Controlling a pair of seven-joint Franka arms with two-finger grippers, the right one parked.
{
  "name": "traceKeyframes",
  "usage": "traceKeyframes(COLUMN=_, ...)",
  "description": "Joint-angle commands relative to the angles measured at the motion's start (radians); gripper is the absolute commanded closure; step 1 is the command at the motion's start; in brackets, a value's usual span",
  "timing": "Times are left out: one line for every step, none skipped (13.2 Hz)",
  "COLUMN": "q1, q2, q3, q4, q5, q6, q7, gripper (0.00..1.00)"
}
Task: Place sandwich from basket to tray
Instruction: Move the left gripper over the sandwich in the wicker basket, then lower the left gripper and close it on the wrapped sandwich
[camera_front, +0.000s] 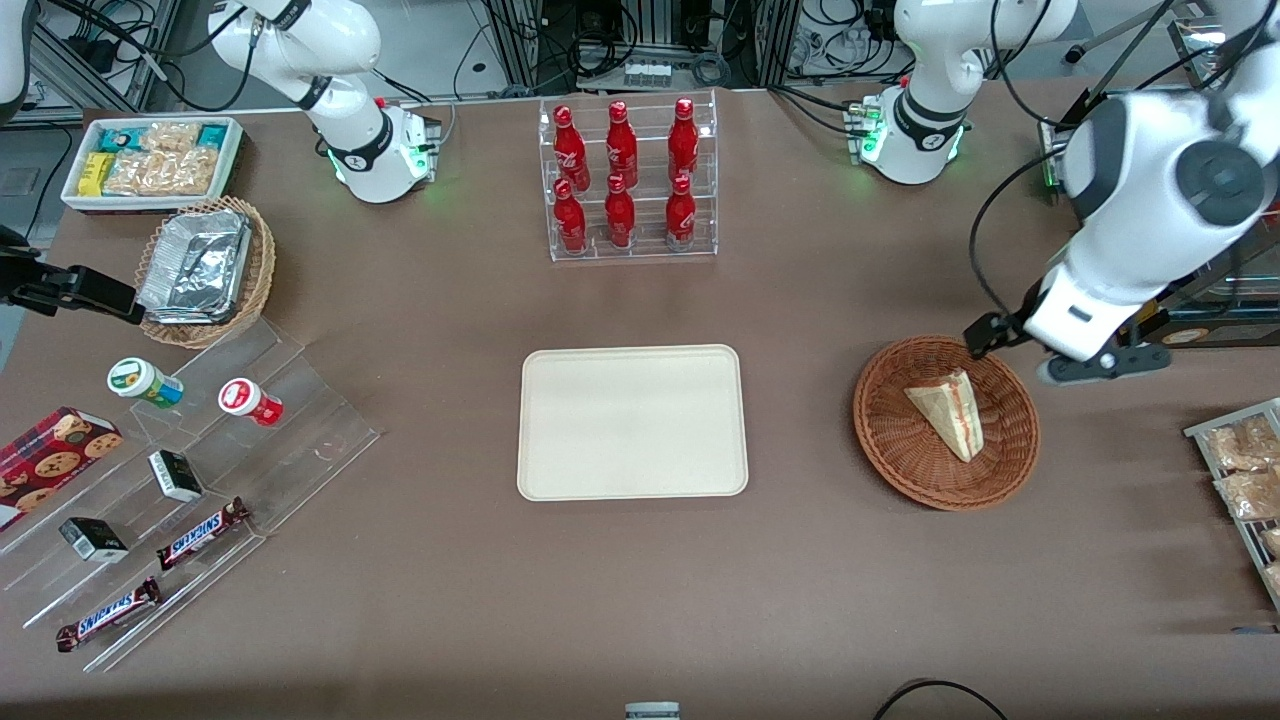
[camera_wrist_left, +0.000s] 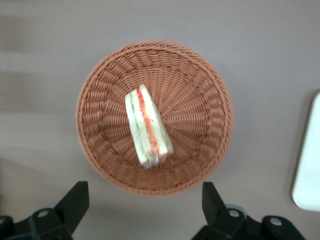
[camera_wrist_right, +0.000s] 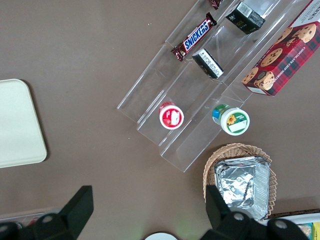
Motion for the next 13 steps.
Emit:
traceKeyframes(q1=-0.014, q2=0.007, q3=0.023, q4=-0.036, q5=0.011, q6=0.066, q7=-0.1, gripper=0.0)
traceKeyframes(q1=-0.014, q2=0.018, q3=0.024, q4=-0.037, q5=0.012, q6=0.074, q7=-0.122, gripper=0.0)
traceKeyframes(q1=-0.014, q2=0.031, q3=0.024, q4=-0.045, q5=0.014, q6=0.088, q7=-0.134, gripper=0.0)
traceKeyframes(q1=-0.012, q2=0.044, q3=0.026, q4=-0.06, q5=0.014, q6=0.121, q7=-0.158, gripper=0.0)
traceKeyframes(q1=-0.012, q2=0.059, q3=0.032, q4=-0.081, q5=0.014, q6=0.164, q7=-0.192, gripper=0.0)
traceKeyframes(q1=-0.012, q2=0.08, q3=0.033, q4=-0.097, q5=0.015, q6=0.206, q7=-0.223, gripper=0.0)
traceKeyframes(q1=-0.012, q2=0.105, q3=0.033, q4=-0.101, q5=0.015, q6=0.234, q7=-0.25, gripper=0.0)
traceKeyframes(q1=-0.012, q2=0.128, q3=0.033, q4=-0.102, q5=0.015, q6=0.244, q7=-0.27, gripper=0.0)
traceKeyframes(q1=-0.011, q2=0.143, q3=0.033, q4=-0.102, q5=0.015, q6=0.252, q7=-0.278, gripper=0.0)
traceKeyframes(q1=-0.008, q2=0.162, q3=0.035, q4=-0.111, q5=0.015, q6=0.267, q7=-0.281, gripper=0.0)
traceKeyframes(q1=-0.004, q2=0.179, q3=0.036, q4=-0.132, q5=0.015, q6=0.315, q7=-0.298, gripper=0.0)
traceKeyframes(q1=-0.003, q2=0.199, q3=0.036, q4=-0.155, q5=0.015, q6=0.377, q7=-0.315, gripper=0.0)
traceKeyframes(q1=-0.003, q2=0.22, q3=0.036, q4=-0.164, q5=0.015, q6=0.417, q7=-0.326, gripper=0.0)
